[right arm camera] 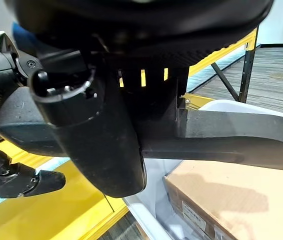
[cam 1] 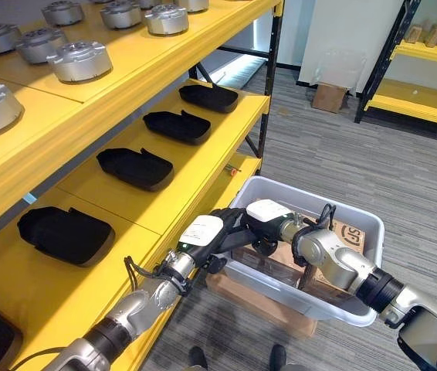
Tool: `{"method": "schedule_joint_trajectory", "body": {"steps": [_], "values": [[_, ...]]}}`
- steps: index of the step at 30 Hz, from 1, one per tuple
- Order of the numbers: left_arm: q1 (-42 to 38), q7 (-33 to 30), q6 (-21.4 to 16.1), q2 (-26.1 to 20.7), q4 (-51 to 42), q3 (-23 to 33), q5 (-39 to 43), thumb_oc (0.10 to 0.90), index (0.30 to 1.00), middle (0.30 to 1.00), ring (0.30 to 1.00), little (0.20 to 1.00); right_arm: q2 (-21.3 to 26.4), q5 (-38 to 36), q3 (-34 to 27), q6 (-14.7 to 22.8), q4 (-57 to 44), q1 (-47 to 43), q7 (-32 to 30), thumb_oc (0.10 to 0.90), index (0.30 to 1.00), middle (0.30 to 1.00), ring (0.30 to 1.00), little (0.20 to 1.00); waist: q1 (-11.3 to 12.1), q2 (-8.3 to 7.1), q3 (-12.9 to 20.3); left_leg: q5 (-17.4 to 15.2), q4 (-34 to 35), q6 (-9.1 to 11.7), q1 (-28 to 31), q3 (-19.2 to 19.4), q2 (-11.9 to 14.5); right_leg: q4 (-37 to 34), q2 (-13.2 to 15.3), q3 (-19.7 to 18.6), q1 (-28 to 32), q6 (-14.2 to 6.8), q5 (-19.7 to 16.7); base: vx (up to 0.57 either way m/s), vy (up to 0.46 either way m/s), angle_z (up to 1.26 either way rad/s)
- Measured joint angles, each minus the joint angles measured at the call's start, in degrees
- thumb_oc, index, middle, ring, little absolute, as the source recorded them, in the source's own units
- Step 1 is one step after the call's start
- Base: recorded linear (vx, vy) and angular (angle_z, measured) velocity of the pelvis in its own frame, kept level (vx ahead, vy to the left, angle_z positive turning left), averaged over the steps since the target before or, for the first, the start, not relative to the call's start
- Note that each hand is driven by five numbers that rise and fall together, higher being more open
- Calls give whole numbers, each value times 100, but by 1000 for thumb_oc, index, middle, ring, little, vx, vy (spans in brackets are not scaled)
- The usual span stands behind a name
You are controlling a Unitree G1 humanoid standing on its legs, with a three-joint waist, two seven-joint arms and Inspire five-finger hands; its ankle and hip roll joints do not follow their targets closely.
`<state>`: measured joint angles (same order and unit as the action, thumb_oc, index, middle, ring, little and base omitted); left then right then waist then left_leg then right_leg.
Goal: Move parts from the plastic box to the shelf.
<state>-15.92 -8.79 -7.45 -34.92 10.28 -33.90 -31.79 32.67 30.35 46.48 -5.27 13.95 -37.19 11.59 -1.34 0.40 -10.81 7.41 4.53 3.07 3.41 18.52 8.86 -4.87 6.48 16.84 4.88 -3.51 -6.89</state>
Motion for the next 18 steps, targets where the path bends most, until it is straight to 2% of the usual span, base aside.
{"method": "schedule_joint_trajectory", "body": {"steps": [5, 8, 11, 14, 18], "values": [[-312, 594, 176, -52, -200, 248, 19, 900, 1000, 1000, 1000, 1000, -126, 51, -38, -30, 51, -40, 12, 400, 300, 300, 300, 300, 2, 2, 0, -11, 0, 3, 67, 6, 0, -1, 1, -9, 62, -12, 11, 0, 0, 0], [-357, 705, 281, -97, -200, 268, 202, 900, 1000, 1000, 1000, 1000, -128, 55, -37, -46, 50, -155, 14, 400, 300, 300, 300, 300, 0, 2, 0, -11, 0, 3, 68, 7, 0, -1, 1, -11, 60, -12, 10, 0, 0, 0], [-367, 709, 277, -273, -199, 289, 371, 900, 1000, 1000, 1000, 1000, -128, 101, -33, -66, 50, -210, 49, 400, 300, 300, 300, 300, -4, 6, -1, -12, 0, 5, 66, 16, -1, -1, 2, -22, 51, -11, 10, 0, 0, 0], [-370, 946, 253, -286, -198, 489, 647, 900, 1000, 1000, 1000, 1000, -169, 103, -26, -146, 50, -210, 70, 400, 300, 300, 300, 300, 1, 15, -1, -13, 0, 4, 66, 18, -9, -1, 11, -22, 50, -14, 13, 0, 0, 0], [-370, 985, 227, -288, -199, 488, 685, 900, 1000, 1000, 1000, 1000, -254, 105, -26, -272, 49, -211, 119, 400, 300, 300, 300, 300, 0, 38, -2, -13, 0, 4, 66, 18, -13, -1, 15, -22, 50, -15, 14, 0, 0, 0]]}}
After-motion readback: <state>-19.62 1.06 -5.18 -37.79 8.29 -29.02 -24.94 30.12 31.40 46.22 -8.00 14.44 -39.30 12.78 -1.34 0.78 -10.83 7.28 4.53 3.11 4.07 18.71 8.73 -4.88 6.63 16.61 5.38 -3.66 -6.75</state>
